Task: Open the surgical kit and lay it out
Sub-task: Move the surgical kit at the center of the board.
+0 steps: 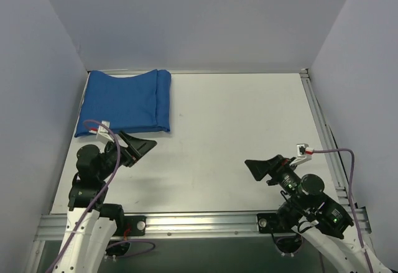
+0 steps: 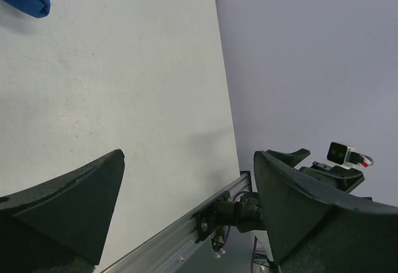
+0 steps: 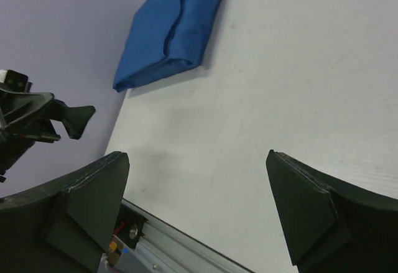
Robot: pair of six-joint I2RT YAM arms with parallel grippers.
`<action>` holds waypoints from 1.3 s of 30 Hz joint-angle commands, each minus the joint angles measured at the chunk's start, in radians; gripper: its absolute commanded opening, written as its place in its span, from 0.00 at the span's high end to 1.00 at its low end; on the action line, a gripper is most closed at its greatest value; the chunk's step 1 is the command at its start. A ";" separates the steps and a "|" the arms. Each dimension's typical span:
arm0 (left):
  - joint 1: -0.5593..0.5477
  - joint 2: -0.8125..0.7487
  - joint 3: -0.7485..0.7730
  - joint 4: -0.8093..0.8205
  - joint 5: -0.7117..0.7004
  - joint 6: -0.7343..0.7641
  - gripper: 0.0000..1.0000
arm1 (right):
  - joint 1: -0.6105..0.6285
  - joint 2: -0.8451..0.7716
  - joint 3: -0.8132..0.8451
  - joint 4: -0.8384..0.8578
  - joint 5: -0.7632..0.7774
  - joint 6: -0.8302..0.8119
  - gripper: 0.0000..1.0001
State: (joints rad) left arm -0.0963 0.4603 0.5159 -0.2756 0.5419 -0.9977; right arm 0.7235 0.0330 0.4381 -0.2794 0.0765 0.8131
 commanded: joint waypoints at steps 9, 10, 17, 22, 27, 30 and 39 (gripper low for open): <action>0.003 0.014 0.039 0.053 0.003 -0.030 0.06 | 0.007 0.238 -0.045 0.098 0.013 0.012 0.00; 0.004 0.014 0.041 0.052 0.004 -0.028 0.06 | 0.007 0.264 -0.050 0.159 0.002 0.003 0.00; 0.000 0.063 0.179 -0.150 -0.094 0.111 0.06 | 0.013 0.857 0.029 0.781 -0.161 -0.075 0.00; -0.003 0.138 0.314 -0.287 -0.181 0.175 0.06 | 0.033 1.290 0.294 0.996 -0.211 -0.141 0.00; -0.010 0.163 0.351 -0.344 -0.227 0.218 0.04 | 0.059 1.629 0.569 0.980 -0.221 -0.207 0.00; -0.011 0.173 0.349 -0.343 -0.235 0.235 0.04 | 0.060 1.793 0.732 0.977 -0.231 -0.218 0.00; -0.014 0.233 0.378 -0.361 -0.275 0.294 0.03 | 0.077 2.140 1.172 0.761 -0.184 -0.273 0.00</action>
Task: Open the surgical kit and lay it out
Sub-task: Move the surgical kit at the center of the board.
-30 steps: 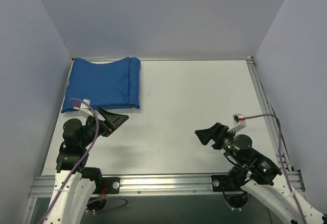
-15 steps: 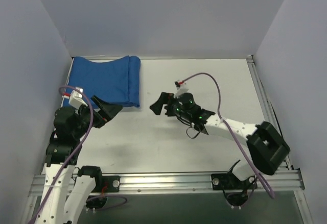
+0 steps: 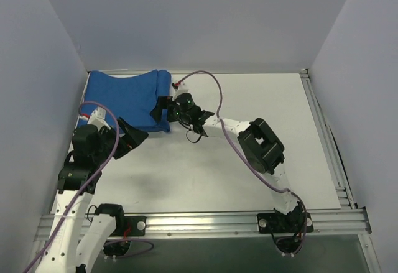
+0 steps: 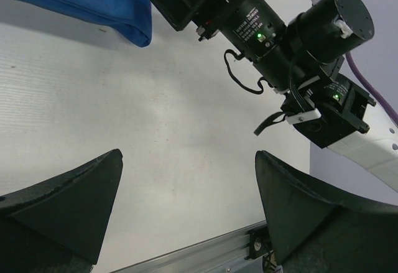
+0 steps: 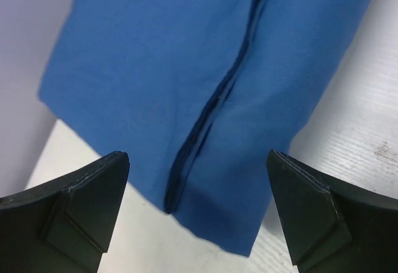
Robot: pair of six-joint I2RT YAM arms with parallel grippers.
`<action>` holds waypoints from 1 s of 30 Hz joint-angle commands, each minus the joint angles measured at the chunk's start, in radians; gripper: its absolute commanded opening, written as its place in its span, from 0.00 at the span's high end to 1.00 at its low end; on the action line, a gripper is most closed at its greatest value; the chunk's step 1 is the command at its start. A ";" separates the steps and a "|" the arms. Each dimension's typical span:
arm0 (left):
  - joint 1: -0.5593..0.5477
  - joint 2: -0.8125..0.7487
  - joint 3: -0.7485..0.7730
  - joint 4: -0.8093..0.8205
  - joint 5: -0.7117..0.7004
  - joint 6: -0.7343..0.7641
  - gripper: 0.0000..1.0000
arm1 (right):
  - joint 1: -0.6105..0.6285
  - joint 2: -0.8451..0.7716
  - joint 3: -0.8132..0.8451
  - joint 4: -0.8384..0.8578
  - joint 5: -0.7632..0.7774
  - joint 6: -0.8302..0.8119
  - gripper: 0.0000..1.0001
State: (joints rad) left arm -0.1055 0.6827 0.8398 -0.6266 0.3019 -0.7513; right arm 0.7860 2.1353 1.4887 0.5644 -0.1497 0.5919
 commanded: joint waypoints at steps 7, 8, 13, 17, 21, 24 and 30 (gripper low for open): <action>-0.005 0.035 0.082 -0.004 -0.047 0.079 0.03 | 0.033 0.147 0.266 -0.230 0.144 -0.119 0.00; -0.003 0.037 0.081 -0.002 -0.049 0.081 0.03 | 0.033 0.158 0.269 -0.233 0.144 -0.119 0.00; -0.003 0.048 0.076 0.010 -0.040 0.084 0.03 | 0.032 0.192 0.280 -0.244 0.147 -0.099 0.04; -0.005 0.049 0.077 0.008 -0.037 0.087 0.03 | 0.029 0.213 0.283 -0.241 0.142 -0.090 0.21; -0.005 0.048 0.082 0.002 -0.038 0.089 0.03 | 0.029 0.209 0.277 -0.241 0.147 -0.087 0.50; -0.005 0.054 0.085 -0.007 -0.046 0.090 0.03 | 0.019 0.206 0.280 -0.256 0.147 -0.073 0.71; -0.003 0.153 0.177 -0.159 -0.125 0.108 0.03 | -0.019 0.146 0.191 -0.235 0.176 -0.038 0.99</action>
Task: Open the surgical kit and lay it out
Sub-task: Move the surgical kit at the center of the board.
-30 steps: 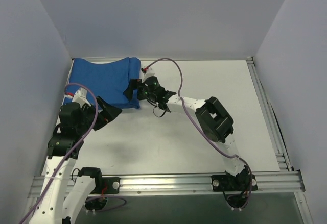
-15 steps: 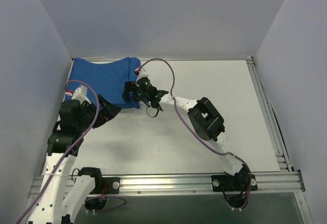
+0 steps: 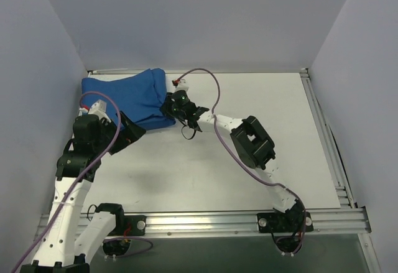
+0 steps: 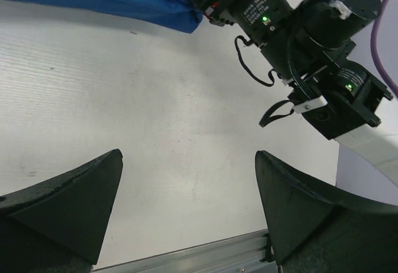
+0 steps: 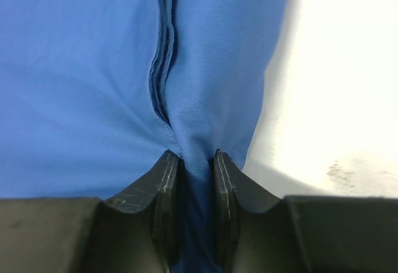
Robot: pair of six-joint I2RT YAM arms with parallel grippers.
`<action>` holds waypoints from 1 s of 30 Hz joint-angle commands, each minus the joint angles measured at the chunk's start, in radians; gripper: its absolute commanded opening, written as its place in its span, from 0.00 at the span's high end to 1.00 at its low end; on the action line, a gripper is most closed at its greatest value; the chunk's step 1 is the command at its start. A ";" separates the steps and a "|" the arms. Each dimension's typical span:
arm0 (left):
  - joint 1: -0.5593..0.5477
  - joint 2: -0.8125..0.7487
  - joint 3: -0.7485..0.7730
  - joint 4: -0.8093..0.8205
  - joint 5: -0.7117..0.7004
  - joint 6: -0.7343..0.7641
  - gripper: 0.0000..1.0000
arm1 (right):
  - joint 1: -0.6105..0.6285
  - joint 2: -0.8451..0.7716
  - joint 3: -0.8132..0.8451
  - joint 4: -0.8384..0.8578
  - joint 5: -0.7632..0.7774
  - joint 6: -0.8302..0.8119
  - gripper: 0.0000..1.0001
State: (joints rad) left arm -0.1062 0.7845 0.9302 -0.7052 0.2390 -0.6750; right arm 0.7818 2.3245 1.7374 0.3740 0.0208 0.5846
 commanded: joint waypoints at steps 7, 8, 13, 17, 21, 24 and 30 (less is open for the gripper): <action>-0.003 0.110 0.156 -0.126 -0.159 0.014 0.03 | -0.084 -0.160 -0.220 -0.041 0.019 -0.005 1.00; -0.003 0.119 0.157 -0.128 -0.177 0.002 0.03 | -0.090 -0.203 -0.246 -0.046 0.028 0.000 1.00; -0.001 0.203 0.164 -0.120 -0.243 -0.032 0.03 | -0.139 -0.370 -0.488 -0.041 0.100 0.018 1.00; -0.001 0.251 0.145 -0.056 -0.239 -0.037 0.01 | -0.190 -0.569 -0.682 -0.052 0.132 0.027 1.00; -0.007 0.335 0.136 0.018 -0.176 -0.026 0.06 | -0.243 -0.746 -0.857 -0.092 0.154 0.035 1.00; -0.023 0.404 0.144 0.052 -0.143 -0.018 0.14 | -0.303 -0.884 -0.949 -0.154 0.176 0.018 1.00; -0.095 0.455 0.108 0.159 -0.101 -0.017 0.19 | -0.400 -1.076 -1.033 -0.237 0.174 -0.043 1.00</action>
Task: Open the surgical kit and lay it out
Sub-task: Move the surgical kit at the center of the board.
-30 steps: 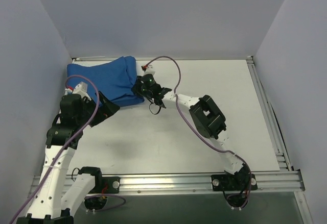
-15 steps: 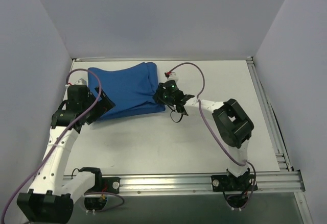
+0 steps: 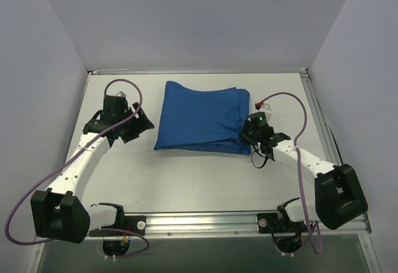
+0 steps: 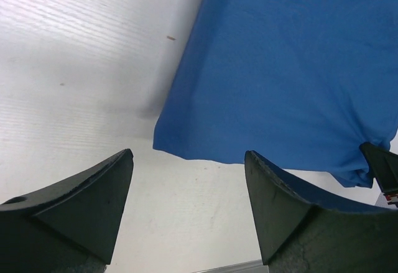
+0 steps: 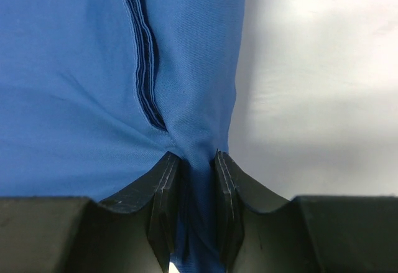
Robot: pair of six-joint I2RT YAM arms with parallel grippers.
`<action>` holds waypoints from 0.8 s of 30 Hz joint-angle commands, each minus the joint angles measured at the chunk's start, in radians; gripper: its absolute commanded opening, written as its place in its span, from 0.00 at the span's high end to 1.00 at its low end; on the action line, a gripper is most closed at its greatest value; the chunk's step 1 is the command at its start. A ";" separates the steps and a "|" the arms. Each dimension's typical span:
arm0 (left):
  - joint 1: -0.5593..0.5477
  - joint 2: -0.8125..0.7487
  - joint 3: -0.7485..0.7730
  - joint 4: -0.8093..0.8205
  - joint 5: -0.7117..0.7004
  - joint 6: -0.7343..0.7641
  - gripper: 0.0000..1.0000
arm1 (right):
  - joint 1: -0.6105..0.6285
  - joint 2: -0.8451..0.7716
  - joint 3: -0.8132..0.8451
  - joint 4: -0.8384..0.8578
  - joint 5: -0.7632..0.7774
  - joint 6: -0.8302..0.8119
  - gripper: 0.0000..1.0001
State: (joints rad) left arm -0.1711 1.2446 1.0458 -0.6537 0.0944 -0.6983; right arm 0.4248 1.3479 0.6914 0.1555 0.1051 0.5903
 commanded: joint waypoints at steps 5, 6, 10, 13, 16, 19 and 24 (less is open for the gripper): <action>-0.134 -0.007 -0.017 0.174 0.028 0.023 0.20 | -0.104 -0.009 0.114 -0.062 0.021 -0.139 1.00; -0.142 0.002 -0.013 0.177 0.033 0.029 0.20 | -0.115 0.005 0.132 -0.053 0.012 -0.148 1.00; -0.166 0.003 -0.038 0.212 0.067 0.017 0.20 | -0.126 0.077 0.180 -0.020 -0.044 -0.178 1.00; -0.177 -0.004 -0.047 0.230 0.071 0.008 0.19 | -0.127 0.148 0.236 -0.034 -0.061 -0.205 1.00; -0.179 -0.013 -0.040 0.232 0.099 0.022 0.19 | -0.135 0.183 0.272 -0.069 -0.084 -0.218 0.53; -0.179 -0.043 -0.030 0.209 0.149 0.025 0.12 | -0.144 0.178 0.373 -0.216 -0.035 -0.227 0.03; -0.182 -0.071 0.123 -0.024 0.131 0.029 0.08 | -0.176 0.189 0.681 -0.609 -0.094 -0.118 0.00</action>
State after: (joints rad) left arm -0.3462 1.2243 1.0554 -0.5739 0.2108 -0.6876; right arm 0.2676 1.5558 1.2243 -0.2066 0.0322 0.4194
